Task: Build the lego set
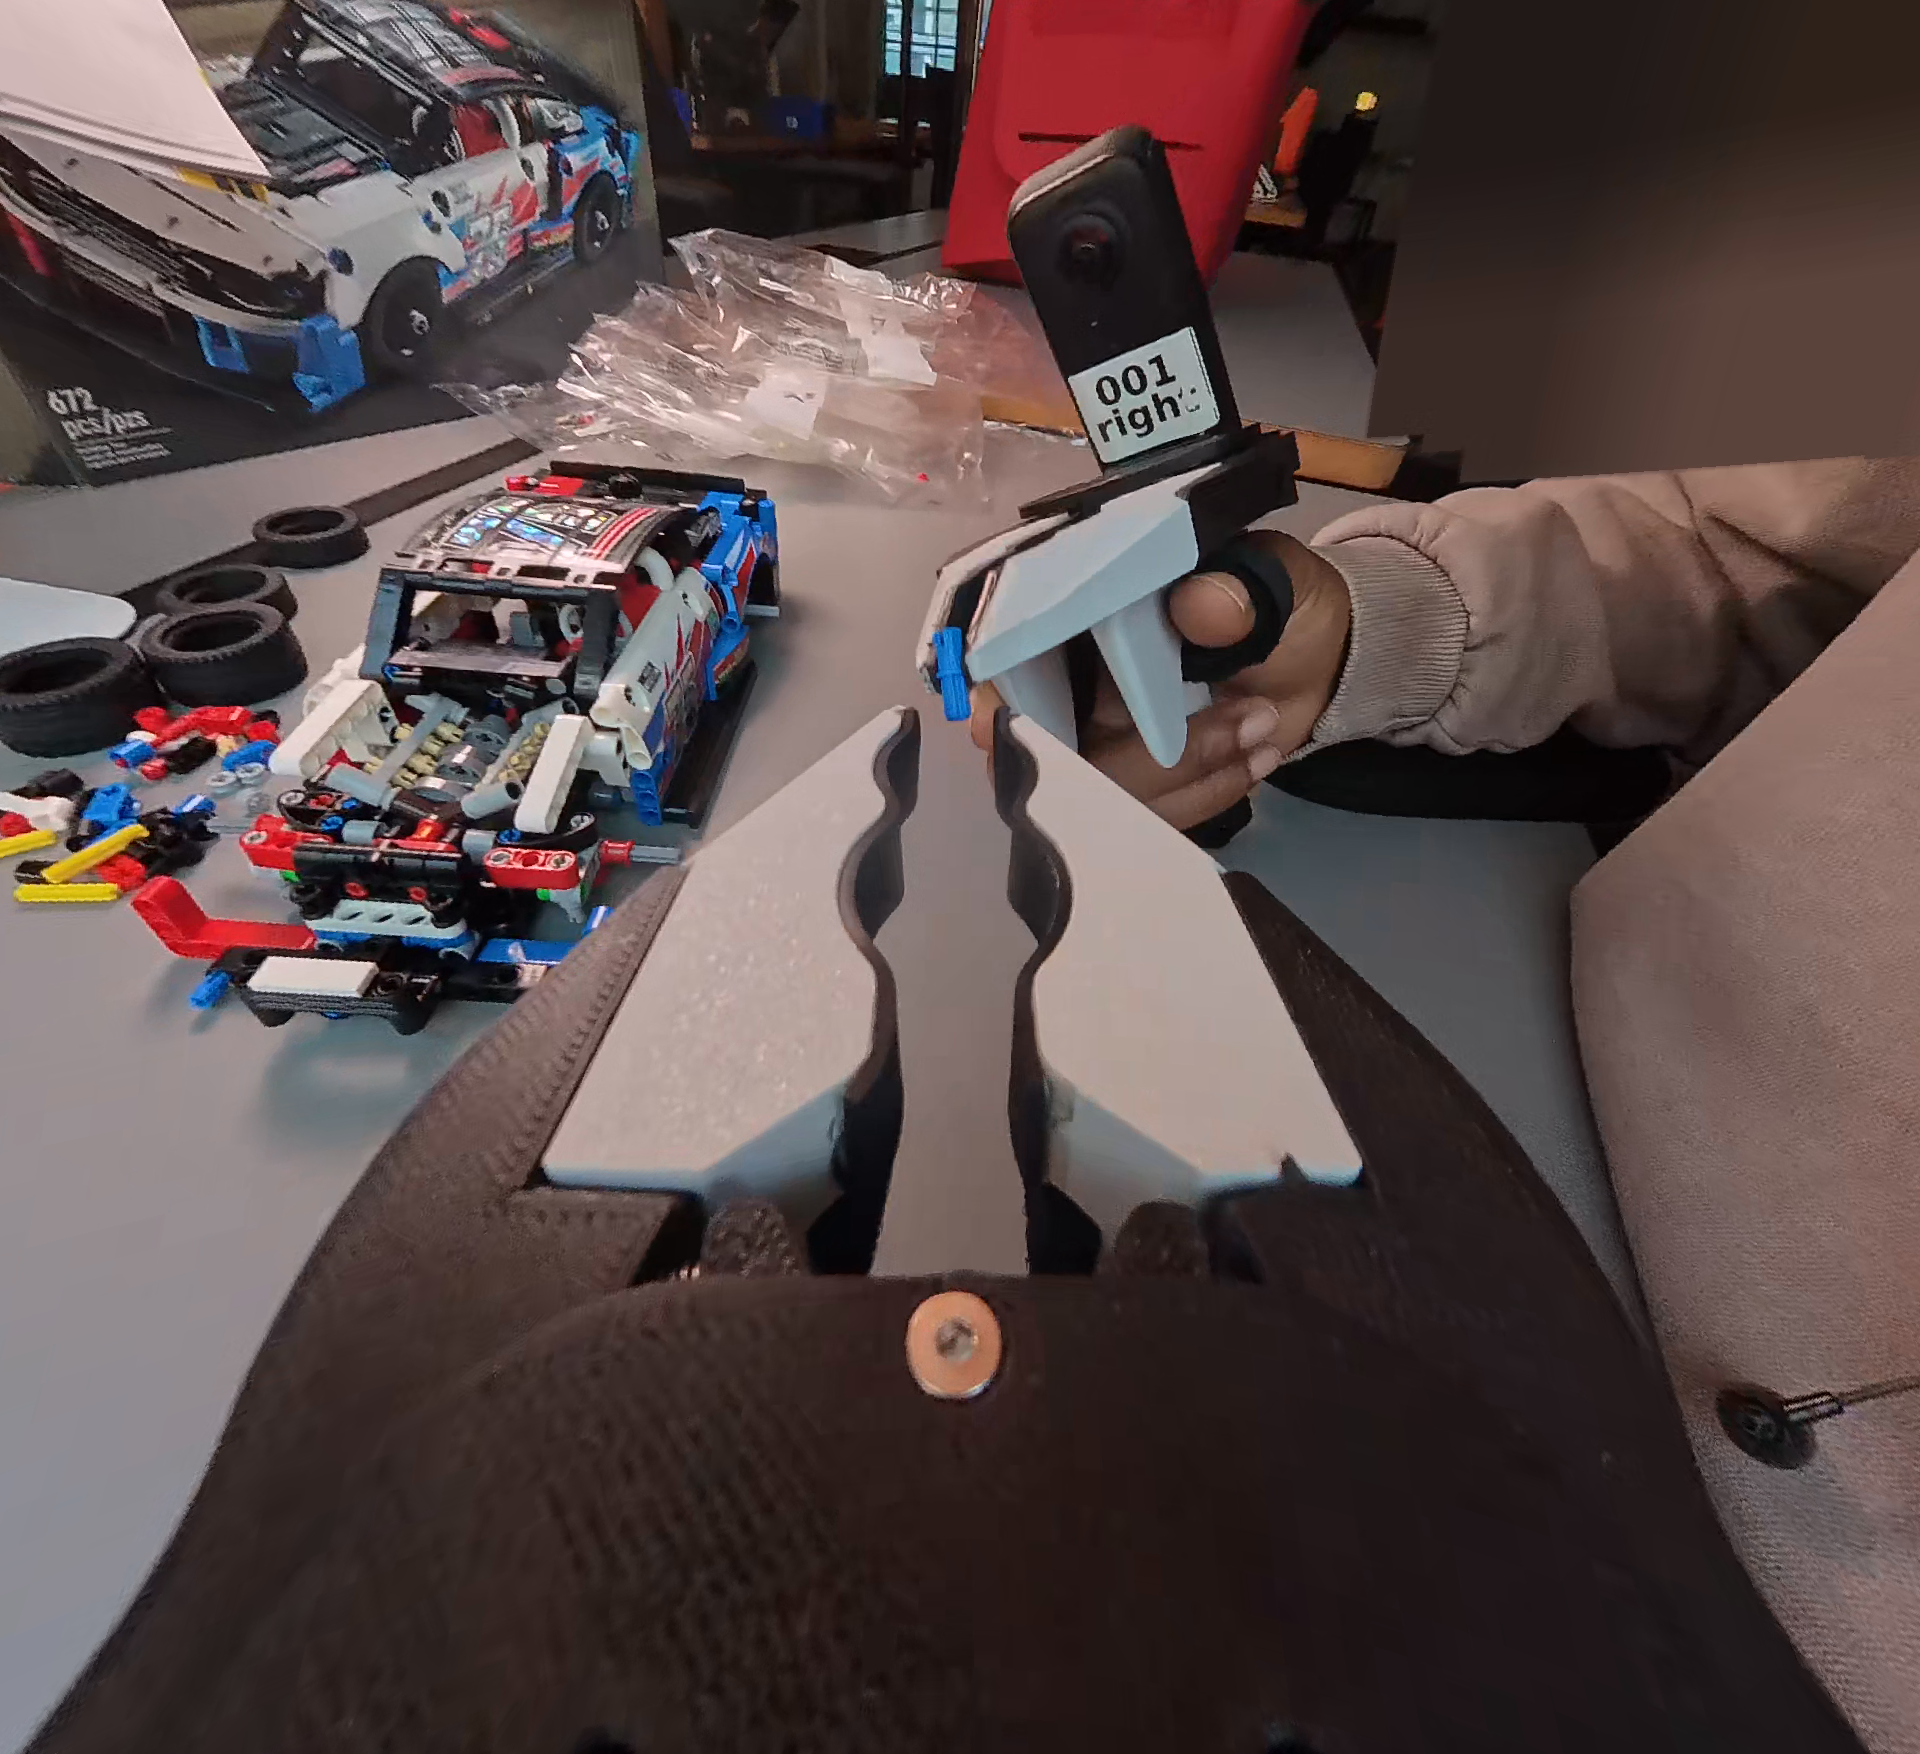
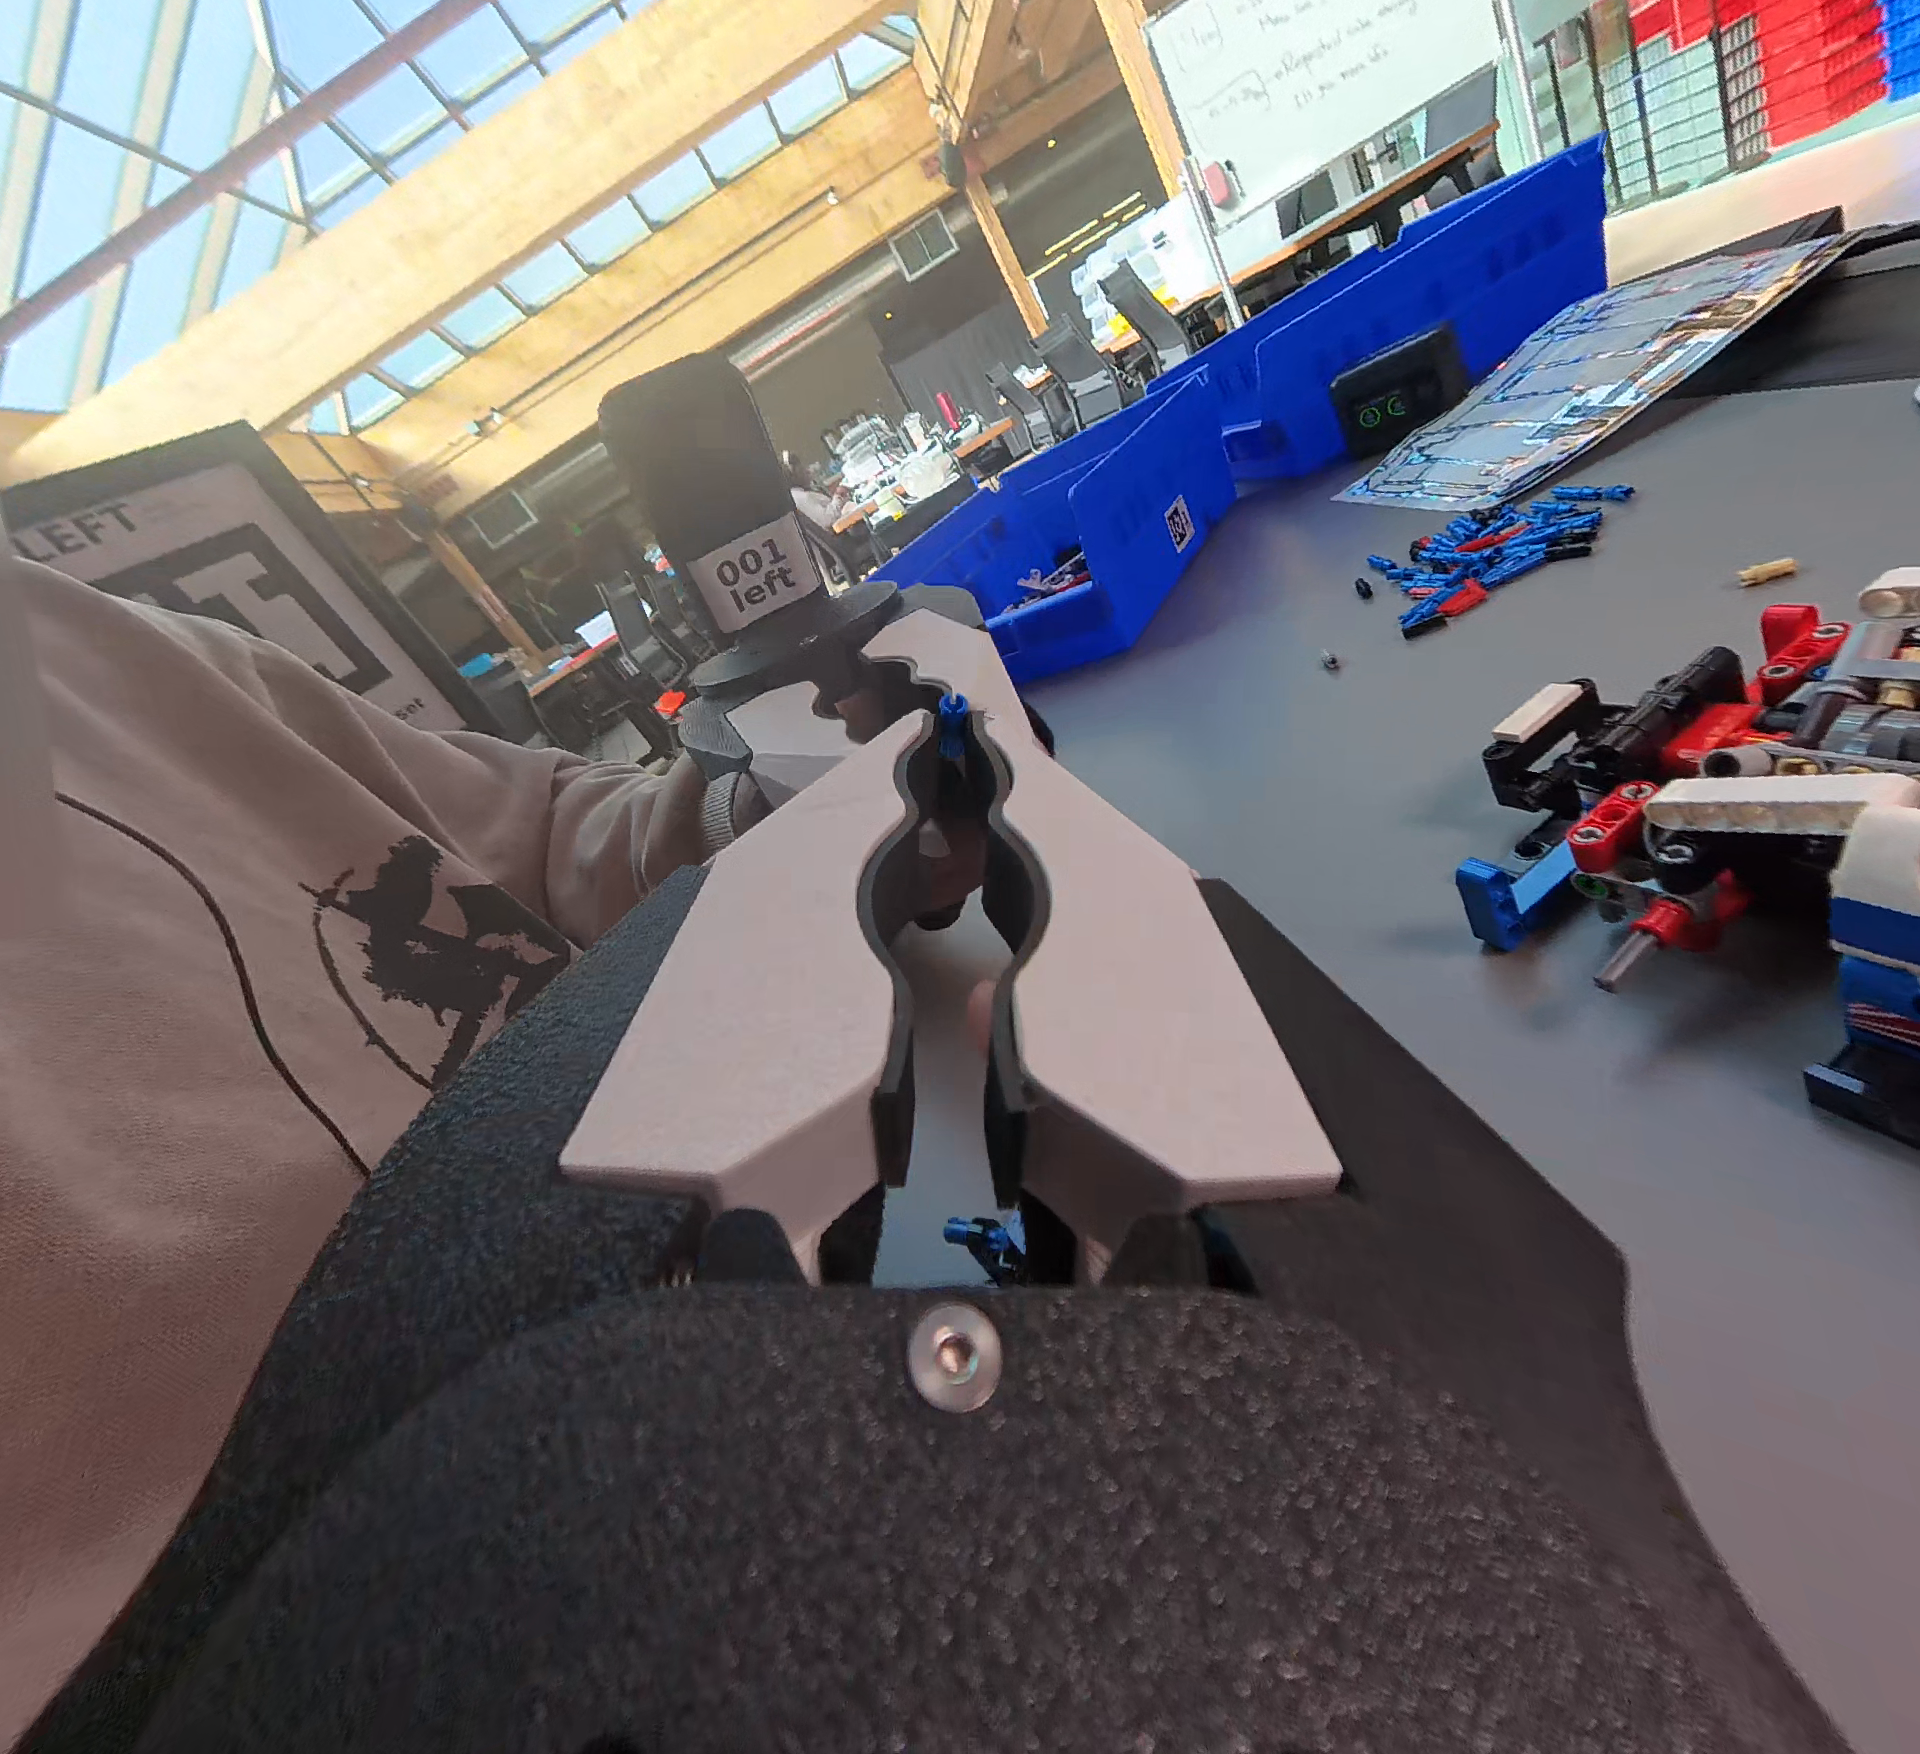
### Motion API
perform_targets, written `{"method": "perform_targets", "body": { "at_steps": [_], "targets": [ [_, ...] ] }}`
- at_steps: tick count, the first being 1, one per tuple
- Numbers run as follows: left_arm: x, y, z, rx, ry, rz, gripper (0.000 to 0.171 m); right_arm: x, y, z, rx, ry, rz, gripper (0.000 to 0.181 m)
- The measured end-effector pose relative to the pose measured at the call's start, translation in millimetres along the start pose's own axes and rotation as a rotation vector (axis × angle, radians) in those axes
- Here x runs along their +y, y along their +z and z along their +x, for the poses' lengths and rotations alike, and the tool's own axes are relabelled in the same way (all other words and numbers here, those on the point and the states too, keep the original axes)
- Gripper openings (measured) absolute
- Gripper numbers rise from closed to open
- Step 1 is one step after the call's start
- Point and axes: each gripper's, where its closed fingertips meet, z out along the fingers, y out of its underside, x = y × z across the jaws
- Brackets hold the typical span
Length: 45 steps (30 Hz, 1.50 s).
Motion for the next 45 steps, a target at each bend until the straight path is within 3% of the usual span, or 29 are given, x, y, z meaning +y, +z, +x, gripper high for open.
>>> {"method": "perform_targets", "body": {
  "at_steps": [3,8,14,22,24,29,32,35,40,45],
  "targets": [
    [-2.8,-5.4,-0.6,-0.023,0.075,0.002,0.004,4.7,1.9,-1.2,-0.008,-0.008,-0.026,0.002],
    [8.5,-7.9,2.1,-0.023,0.201,-0.096,0.002,15.6,2.0,-1.1,-0.013,-0.031,-0.117,0.002],
    [17.5,-8.4,5.6,0.015,0.21,-0.15,0.002,22.4,-1.7,-1.1,0.003,-0.178,-0.204,0.003],
    [22.9,-6.1,5.6,0.034,0.135,-0.166,0.002,25.3,-4.1,-0.4,0.012,-0.234,-0.246,0.002],
    [37.3,-6.2,5.4,0.052,0.091,-0.249,0.017,19.0,-7.8,1.9,0.023,-0.251,-0.235,0.002],
    [74.2,-3.3,35.8,0.161,0.023,-0.483,0.027,2.6,-27.5,25.9,0.141,-0.299,-0.236,0.002],
    [85.8,5.2,51.4,0.174,0.045,-0.546,0.027,2.5,-32.6,35.9,0.187,-0.297,-0.245,0.002],
    [94.9,9.4,45.2,0.123,0.106,-0.588,0.014,6.6,-31.4,37.1,0.187,-0.294,-0.262,0.002],
    [92.8,4.6,40.3,0.177,0.131,-0.55,0.003,8.6,-31.3,33.1,0.169,-0.304,-0.272,0.002],
    [30.6,-7.1,32.0,0.266,-0.019,-0.169,0.003,-13.5,-34.0,6.6,0.027,-0.256,-0.135,0.002]
  ]
}}
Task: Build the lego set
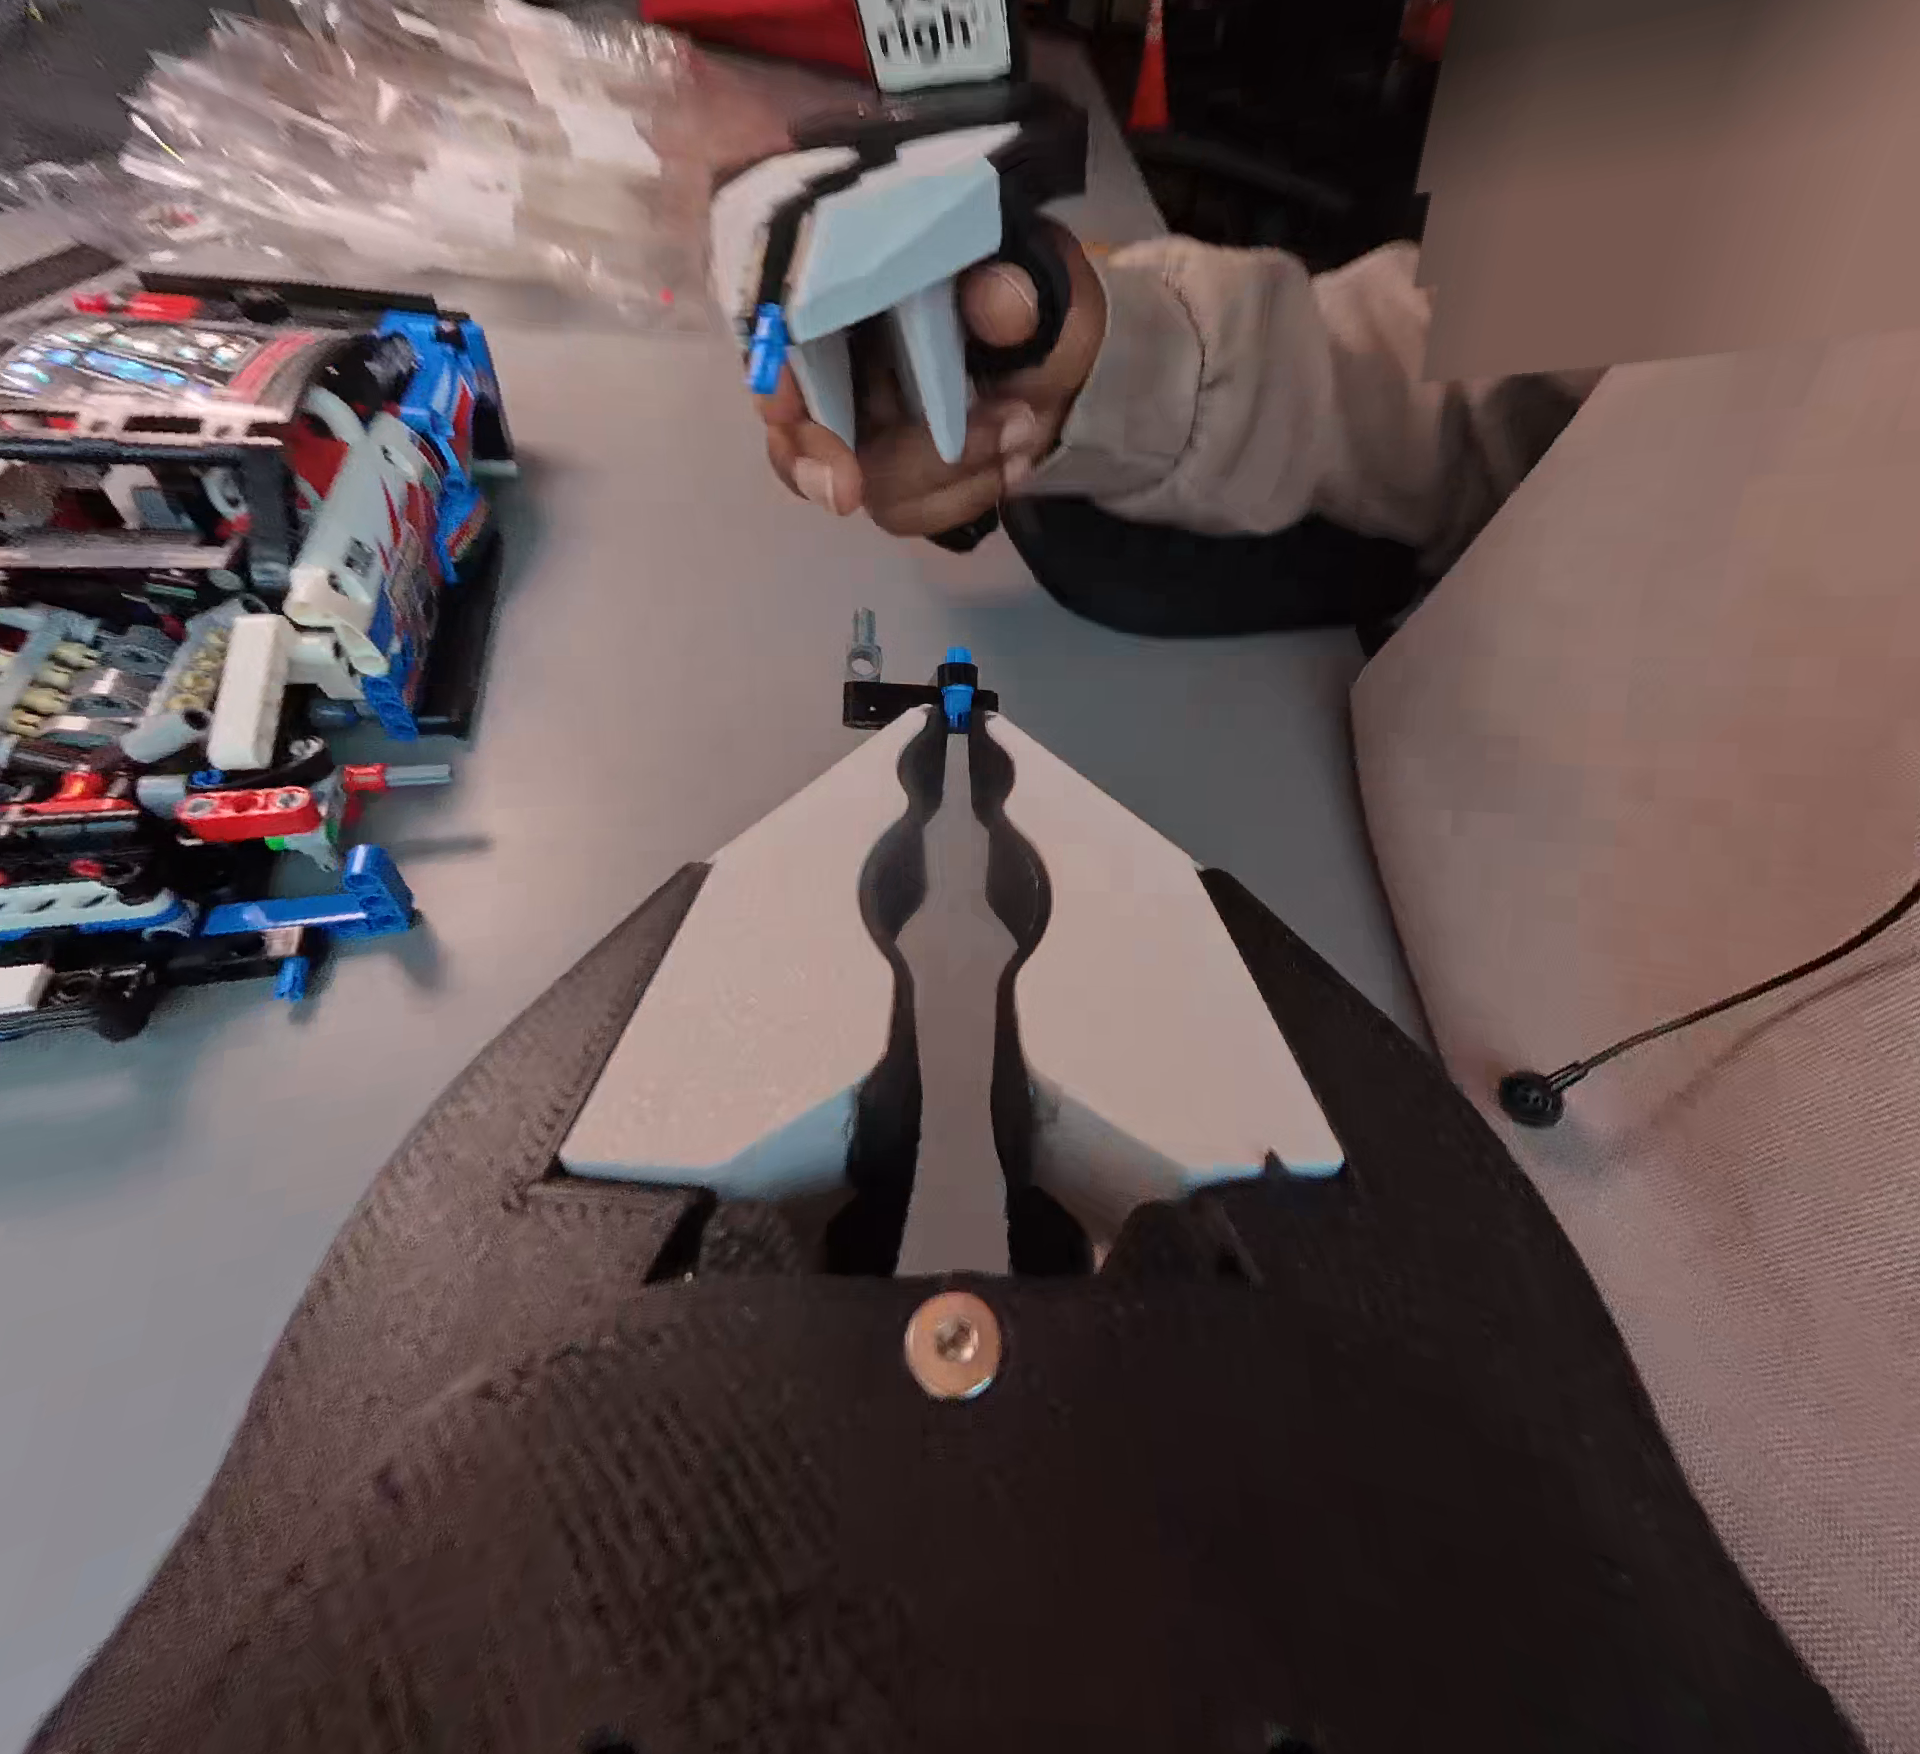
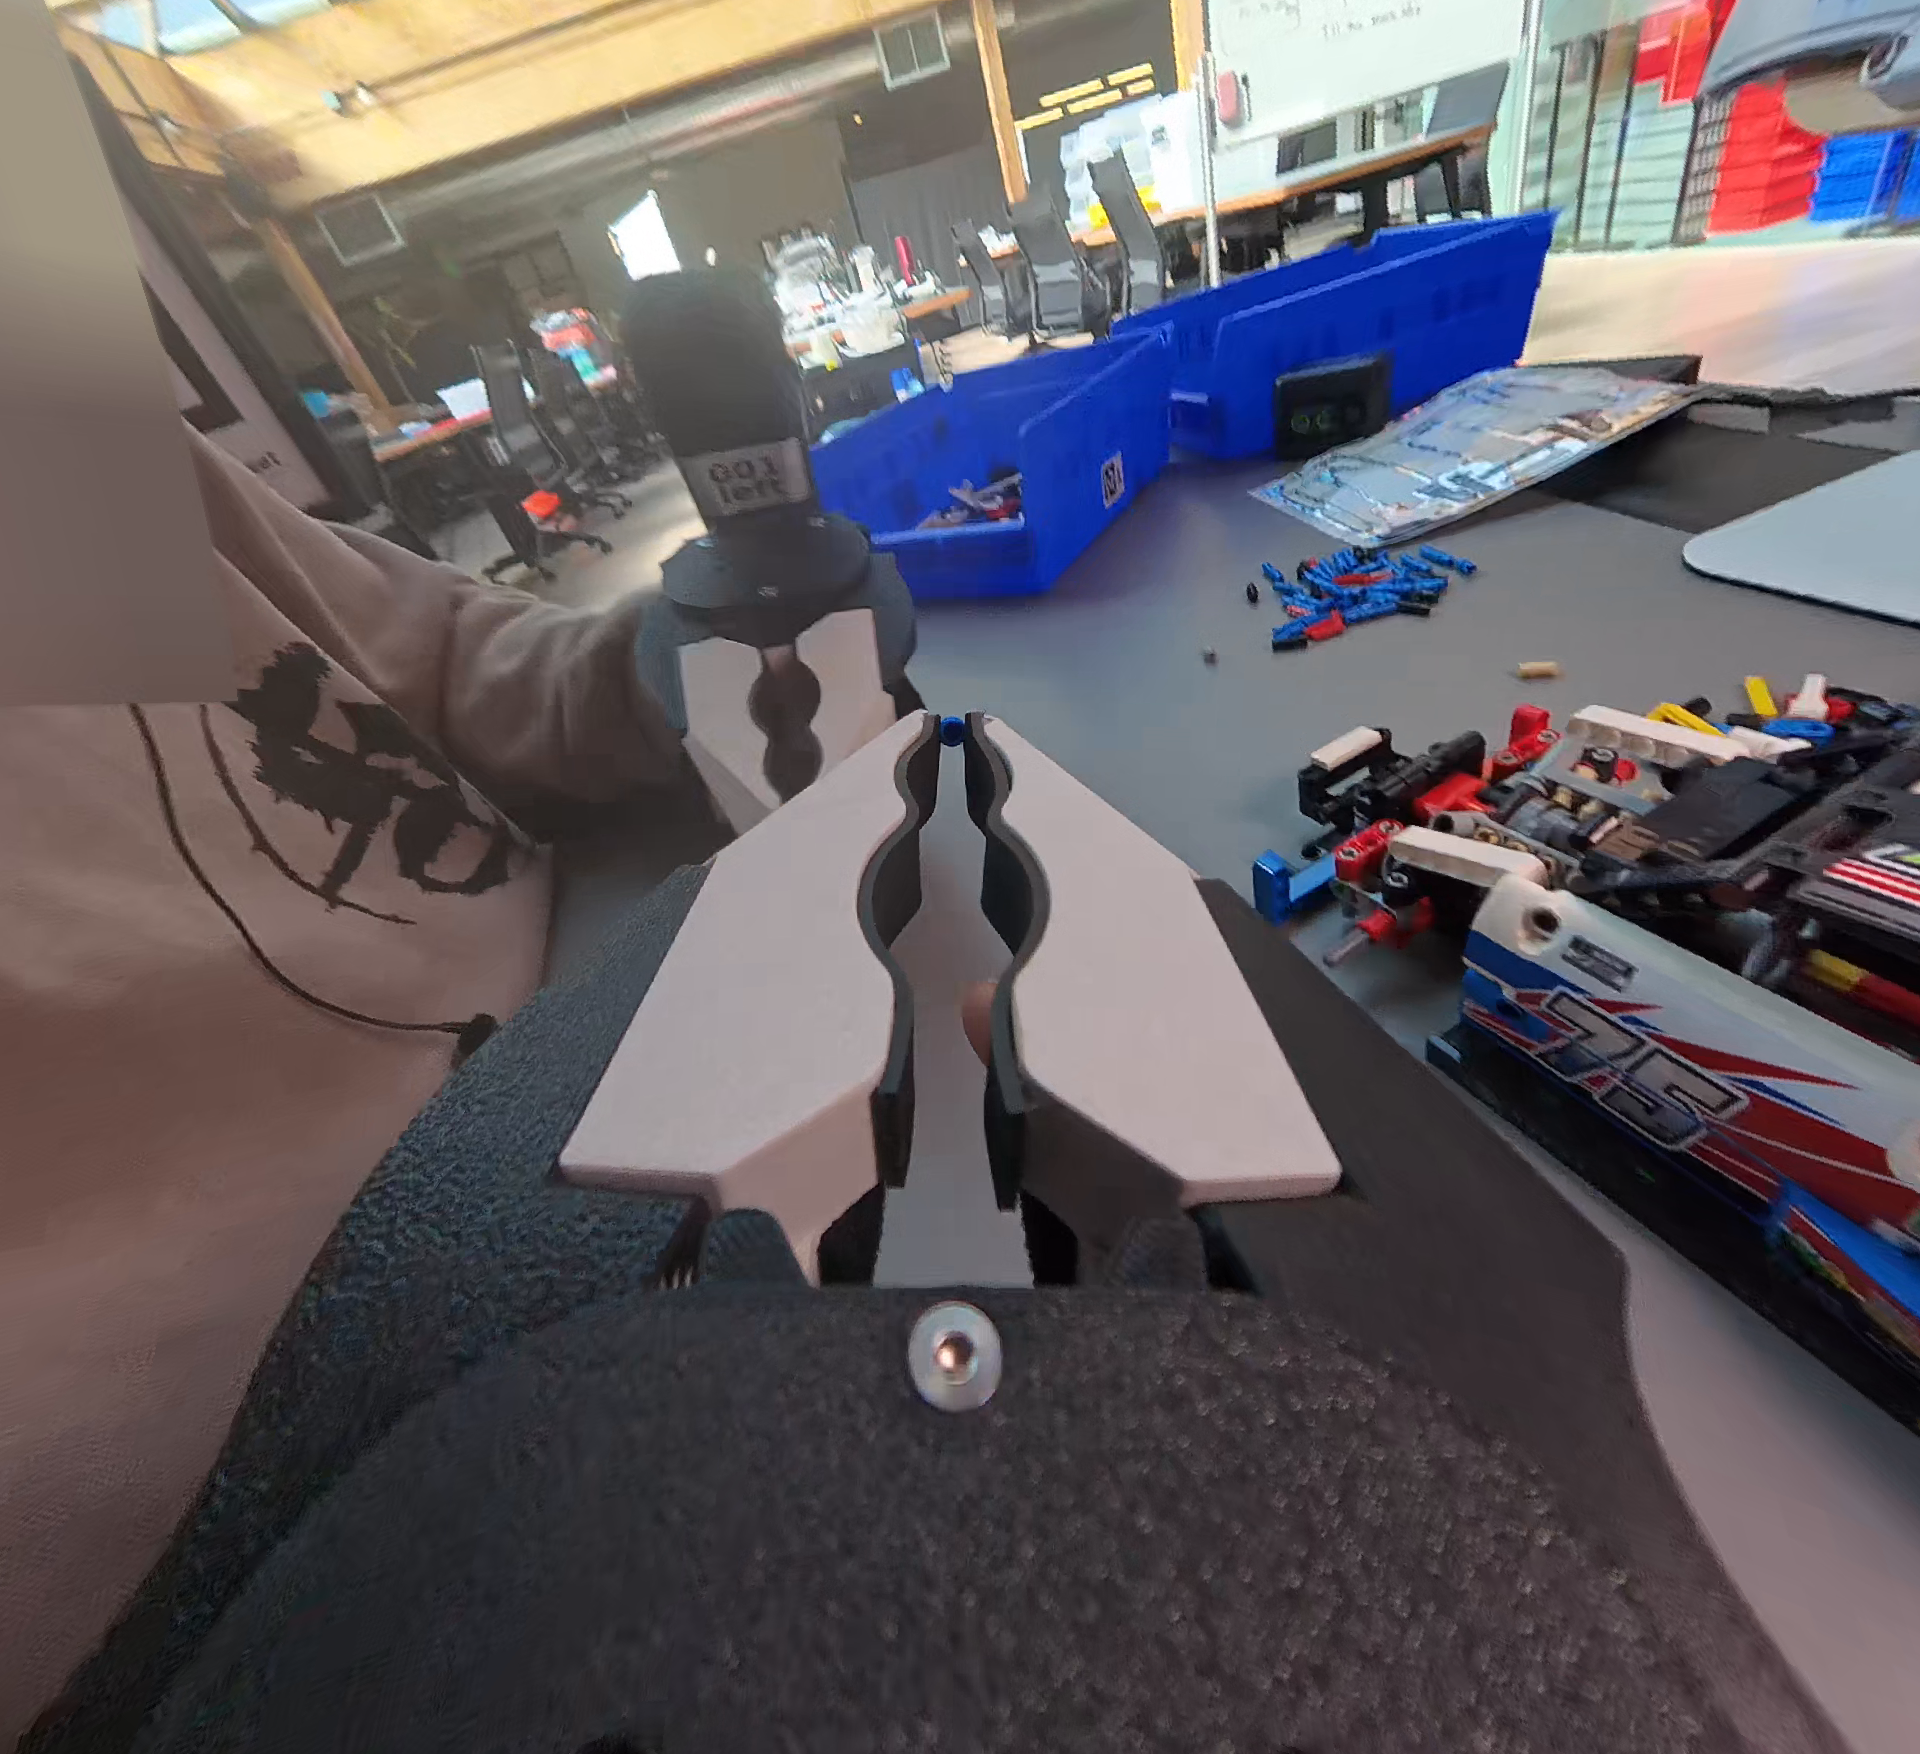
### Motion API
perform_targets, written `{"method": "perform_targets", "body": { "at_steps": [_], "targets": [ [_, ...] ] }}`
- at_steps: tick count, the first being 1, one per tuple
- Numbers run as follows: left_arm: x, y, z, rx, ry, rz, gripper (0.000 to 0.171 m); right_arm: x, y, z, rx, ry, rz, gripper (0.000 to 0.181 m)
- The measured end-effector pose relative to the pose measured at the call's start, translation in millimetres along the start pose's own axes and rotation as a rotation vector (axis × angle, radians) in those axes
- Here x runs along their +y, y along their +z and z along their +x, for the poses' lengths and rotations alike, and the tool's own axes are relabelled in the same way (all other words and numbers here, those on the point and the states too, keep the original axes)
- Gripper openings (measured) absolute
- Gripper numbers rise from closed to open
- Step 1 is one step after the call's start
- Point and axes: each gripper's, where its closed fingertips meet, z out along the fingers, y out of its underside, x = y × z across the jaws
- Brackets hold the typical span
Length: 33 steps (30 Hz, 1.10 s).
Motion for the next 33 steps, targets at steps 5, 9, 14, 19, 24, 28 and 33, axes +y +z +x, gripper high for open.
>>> {"method": "perform_targets", "body": {
  "at_steps": [5,9,14,19,24,28,33],
  "targets": [
    [-35.0,-20.6,-3.5,0.061,-0.099,0.24,0.002,-27.9,-7.1,-25.1,-0.098,-0.019,0.139,0.001],
    [-40.4,-19.6,1.0,0.105,-0.142,0.278,0.002,-8.9,5.4,-38.0,-0.12,-0.088,0.043,0.001],
    [-41.4,-17.8,3.4,0.116,-0.159,0.275,0.002,4.7,13.6,-41.2,-0.127,-0.098,-0.013,0.001],
    [-42.2,-19.9,4.2,0.121,-0.159,0.28,0.002,7.4,13.1,-38.6,-0.126,-0.086,-0.028,0.001],
    [-43.5,-21.5,5.2,0.123,-0.153,0.294,0.002,9.3,15.4,-39.7,-0.128,-0.079,-0.033,0.002],
    [-47.7,-24.0,5.1,0.126,-0.159,0.339,0.001,8.0,16.9,-40.6,-0.124,-0.071,-0.02,0.001],
    [-59.4,-32.0,3.4,0.151,-0.207,0.451,0.001,-3.5,20.9,-41.5,-0.092,-0.031,0.064,0.002]
  ]
}}
